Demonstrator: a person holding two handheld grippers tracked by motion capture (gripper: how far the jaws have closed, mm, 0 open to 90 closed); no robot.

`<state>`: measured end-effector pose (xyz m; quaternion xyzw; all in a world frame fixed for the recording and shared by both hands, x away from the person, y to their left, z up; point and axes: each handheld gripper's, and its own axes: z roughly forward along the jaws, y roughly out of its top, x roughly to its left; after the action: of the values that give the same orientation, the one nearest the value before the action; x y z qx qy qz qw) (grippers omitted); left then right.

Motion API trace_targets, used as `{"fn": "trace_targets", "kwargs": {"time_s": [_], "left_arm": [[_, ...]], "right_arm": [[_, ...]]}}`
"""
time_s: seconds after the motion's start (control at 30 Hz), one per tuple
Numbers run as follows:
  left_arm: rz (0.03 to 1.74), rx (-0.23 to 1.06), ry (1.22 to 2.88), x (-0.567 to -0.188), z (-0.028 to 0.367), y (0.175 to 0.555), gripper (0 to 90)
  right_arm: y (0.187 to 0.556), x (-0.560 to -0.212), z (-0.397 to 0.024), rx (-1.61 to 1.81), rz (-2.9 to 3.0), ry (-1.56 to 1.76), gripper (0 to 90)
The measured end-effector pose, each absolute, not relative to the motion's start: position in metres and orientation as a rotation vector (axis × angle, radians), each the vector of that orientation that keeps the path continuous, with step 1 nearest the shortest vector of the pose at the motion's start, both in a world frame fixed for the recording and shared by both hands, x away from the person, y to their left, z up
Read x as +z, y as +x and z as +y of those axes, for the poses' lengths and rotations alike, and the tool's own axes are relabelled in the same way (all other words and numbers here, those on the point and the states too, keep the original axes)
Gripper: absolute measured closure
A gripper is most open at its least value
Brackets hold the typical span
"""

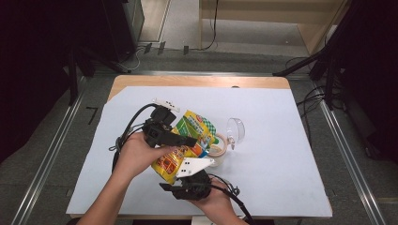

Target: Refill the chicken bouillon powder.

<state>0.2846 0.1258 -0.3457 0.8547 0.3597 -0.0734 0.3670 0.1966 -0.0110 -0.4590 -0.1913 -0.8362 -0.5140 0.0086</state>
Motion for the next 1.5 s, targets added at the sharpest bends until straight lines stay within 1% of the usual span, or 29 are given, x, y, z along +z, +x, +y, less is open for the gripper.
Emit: {"fn": "trace_targets", "kwargs": {"time_s": [0.3,0.5,0.67,0.97,1.17,1.3,1.5], "left_arm": [[0.969,-0.189,2.196,-0.348,0.123,0.289,65.3],[1.000,-0.211,2.226,-0.350,0.117,0.296,69.0],[1.009,-0.210,2.230,-0.346,0.111,0.301,67.9],[1.027,-0.247,2.233,-0.340,0.102,0.310,66.8],[1.006,-0.229,2.218,-0.337,0.100,0.311,67.6],[0.983,-0.214,2.232,-0.336,0.098,0.309,70.1],[0.993,-0.171,2.232,-0.336,0.099,0.308,70.8]], "right_arm": [[0.202,-0.458,-0.011,-1.600,-2.573,-0.602,67.3],[0.205,-0.456,-0.009,-1.585,-2.564,-0.604,66.9],[0.208,-0.452,-0.009,-1.602,-2.550,-0.607,66.7],[0.214,-0.444,-0.010,-1.640,-2.527,-0.634,66.4],[0.217,-0.441,-0.012,-1.660,-2.551,-0.631,67.0],[0.218,-0.442,-0.013,-1.657,-2.555,-0.633,67.0],[0.222,-0.444,-0.012,-1.646,-2.549,-0.635,64.9]]}}
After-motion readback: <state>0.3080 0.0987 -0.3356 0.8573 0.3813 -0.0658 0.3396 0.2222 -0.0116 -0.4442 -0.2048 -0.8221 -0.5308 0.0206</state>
